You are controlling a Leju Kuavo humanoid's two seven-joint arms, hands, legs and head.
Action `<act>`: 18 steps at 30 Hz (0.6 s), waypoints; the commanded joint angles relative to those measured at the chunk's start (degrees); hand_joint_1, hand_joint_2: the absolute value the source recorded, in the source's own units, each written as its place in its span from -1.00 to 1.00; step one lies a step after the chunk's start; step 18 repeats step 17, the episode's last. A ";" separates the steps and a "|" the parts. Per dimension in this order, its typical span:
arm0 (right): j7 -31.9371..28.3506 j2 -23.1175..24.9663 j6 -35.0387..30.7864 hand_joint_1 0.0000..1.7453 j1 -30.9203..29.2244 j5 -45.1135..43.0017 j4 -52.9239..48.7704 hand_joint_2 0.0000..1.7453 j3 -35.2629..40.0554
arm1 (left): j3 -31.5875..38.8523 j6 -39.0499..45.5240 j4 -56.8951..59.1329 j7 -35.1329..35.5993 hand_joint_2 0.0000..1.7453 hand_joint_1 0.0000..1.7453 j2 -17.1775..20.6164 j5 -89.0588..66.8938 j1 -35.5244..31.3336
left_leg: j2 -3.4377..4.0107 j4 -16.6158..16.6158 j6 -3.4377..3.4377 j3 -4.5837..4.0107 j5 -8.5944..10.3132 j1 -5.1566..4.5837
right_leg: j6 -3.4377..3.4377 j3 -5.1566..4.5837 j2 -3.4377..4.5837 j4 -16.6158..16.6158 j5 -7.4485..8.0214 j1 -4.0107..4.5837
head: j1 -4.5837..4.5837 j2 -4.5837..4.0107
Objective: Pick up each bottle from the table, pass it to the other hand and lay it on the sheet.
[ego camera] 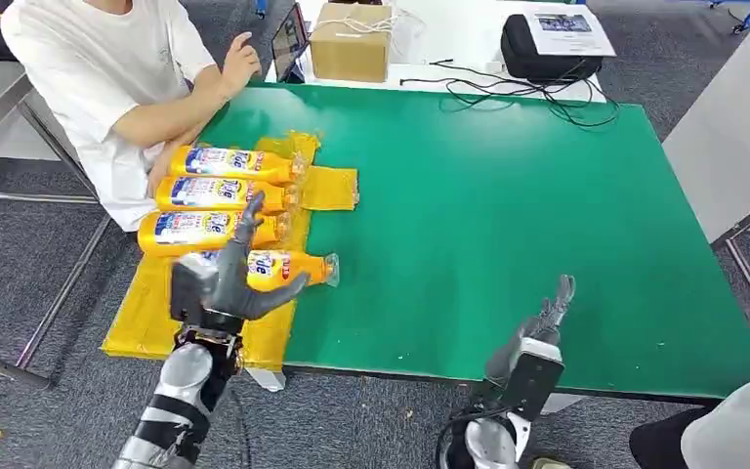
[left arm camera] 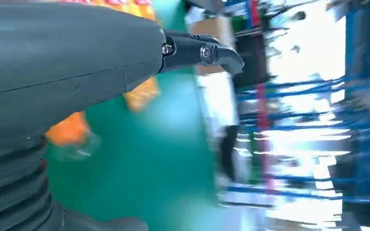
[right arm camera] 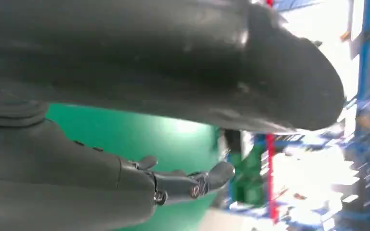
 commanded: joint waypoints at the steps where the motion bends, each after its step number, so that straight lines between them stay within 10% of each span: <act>1: 0.02 -3.29 -0.90 -1.00 0.11 -1.82 1.50 -1.00 9.44 | -5.41 -1.10 -13.09 -0.31 1.00 -1.00 -0.60 7.81 7.58 | 0.01 -0.02 -0.09 0.19 -0.09 0.09 | -0.10 0.18 0.12 -0.06 -0.06 0.08 | 0.00 0.00; 5: 0.02 -3.29 -0.90 -1.00 0.11 -1.82 1.50 -1.00 9.44 | -5.41 -1.10 -13.09 -0.31 1.00 -1.00 -0.60 7.81 7.58 | 0.00 -0.03 -0.07 0.09 -0.05 0.08 | -0.09 0.10 0.09 -0.05 -0.05 0.06 | 0.02 0.00; 6: 0.02 -3.55 -0.47 -1.00 -0.59 -3.27 3.06 1.00 10.23 | -5.93 -0.60 -13.14 0.15 1.00 -1.00 -0.55 8.11 7.63 | -0.01 -0.01 -0.10 0.18 -0.09 0.11 | -0.12 0.19 0.12 -0.05 -0.09 0.09 | 0.02 0.00; 8: 0.02 -2.34 -0.90 -1.00 -0.28 -0.15 4.09 1.00 8.68 | -6.30 0.09 -12.81 0.46 1.00 -1.00 -1.31 8.56 9.16 | -0.02 0.02 -0.14 0.31 -0.16 0.17 | -0.18 0.32 0.16 -0.04 -0.14 0.14 | 0.02 0.00; 9: 0.02 -1.21 -0.90 -1.00 0.06 1.82 4.67 -1.00 7.21 | -6.82 0.34 -12.34 0.62 1.00 -1.00 -1.39 8.21 9.61 | -0.05 -0.06 -0.09 0.24 -0.08 0.11 | -0.12 0.27 0.07 -0.11 -0.09 0.09 | 0.02 0.00; 14: 0.02 2.51 -0.90 -1.00 -0.83 4.36 12.71 -1.00 6.42 | -7.36 7.79 -5.38 -1.29 1.00 -1.00 -2.03 1.40 12.40 | 0.05 -0.15 -0.10 0.32 -0.08 0.08 | -0.12 0.31 0.15 -0.15 -0.08 0.06 | 0.02 0.00; 15: 0.02 0.95 -0.09 -1.00 -1.92 0.51 14.98 1.00 9.90 | -7.30 8.20 -4.50 -1.36 1.00 -1.00 -2.10 1.36 12.24 | 0.03 -0.13 -0.12 0.38 -0.12 0.09 | -0.15 0.38 0.16 -0.14 -0.12 0.07 | 0.04 0.00; 18: 0.03 -1.52 4.55 -1.00 -2.88 -5.39 20.17 1.00 13.92 | -7.05 12.04 -1.91 -1.92 1.00 -1.00 -2.14 -0.70 12.31 | 0.09 -0.19 -0.14 0.45 -0.11 0.11 | -0.17 0.42 0.24 -0.19 -0.09 0.09 | 0.02 0.00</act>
